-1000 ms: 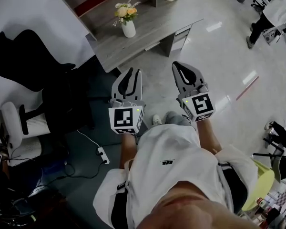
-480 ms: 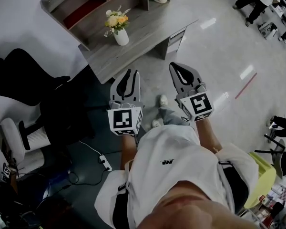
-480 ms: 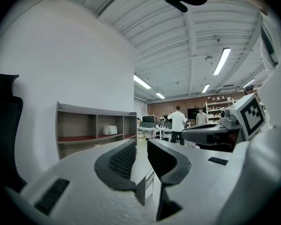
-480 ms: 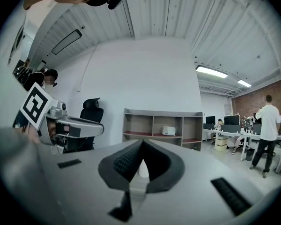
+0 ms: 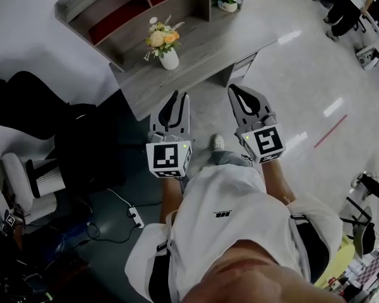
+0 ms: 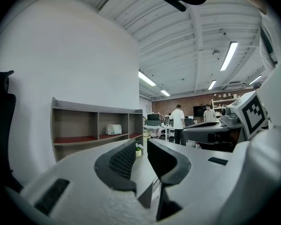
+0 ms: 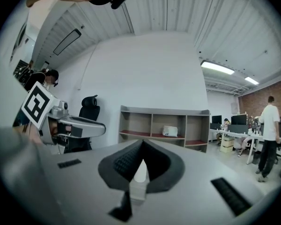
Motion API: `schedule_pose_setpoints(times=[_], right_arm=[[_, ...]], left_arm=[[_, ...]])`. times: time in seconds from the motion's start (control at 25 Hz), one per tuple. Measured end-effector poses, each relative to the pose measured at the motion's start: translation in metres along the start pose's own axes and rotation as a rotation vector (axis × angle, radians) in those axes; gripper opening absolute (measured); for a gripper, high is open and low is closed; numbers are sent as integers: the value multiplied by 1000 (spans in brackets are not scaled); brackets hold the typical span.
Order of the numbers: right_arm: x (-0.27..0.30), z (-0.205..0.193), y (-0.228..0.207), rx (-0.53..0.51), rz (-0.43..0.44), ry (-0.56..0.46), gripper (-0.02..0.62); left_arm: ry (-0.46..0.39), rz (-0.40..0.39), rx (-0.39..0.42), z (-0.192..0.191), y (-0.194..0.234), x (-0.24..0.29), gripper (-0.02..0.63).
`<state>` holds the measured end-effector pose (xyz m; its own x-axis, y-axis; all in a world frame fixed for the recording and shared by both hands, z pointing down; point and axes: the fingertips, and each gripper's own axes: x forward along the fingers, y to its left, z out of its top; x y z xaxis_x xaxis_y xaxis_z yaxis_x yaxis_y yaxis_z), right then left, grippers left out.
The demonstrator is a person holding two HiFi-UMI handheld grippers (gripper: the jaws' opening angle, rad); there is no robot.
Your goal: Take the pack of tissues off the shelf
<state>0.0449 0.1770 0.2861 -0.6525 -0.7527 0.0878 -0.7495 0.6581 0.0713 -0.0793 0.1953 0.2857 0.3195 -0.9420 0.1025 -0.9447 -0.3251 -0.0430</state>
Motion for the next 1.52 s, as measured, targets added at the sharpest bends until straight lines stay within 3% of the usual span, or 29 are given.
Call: schedule_pose_setpoints(times=[0.64, 1.12, 1.36, 1.52], right_arm=[[61, 5, -69, -2, 81, -6, 25], [102, 3, -109, 5, 93, -13, 25], [123, 5, -119, -8, 105, -17, 25], [126, -11, -107, -8, 105, -18, 25]], left_arm=[[18, 88, 12, 13, 15, 78, 84], [21, 106, 21, 17, 31, 131, 84], [14, 123, 21, 18, 45, 149, 84], [12, 128, 16, -2, 51, 141, 84]])
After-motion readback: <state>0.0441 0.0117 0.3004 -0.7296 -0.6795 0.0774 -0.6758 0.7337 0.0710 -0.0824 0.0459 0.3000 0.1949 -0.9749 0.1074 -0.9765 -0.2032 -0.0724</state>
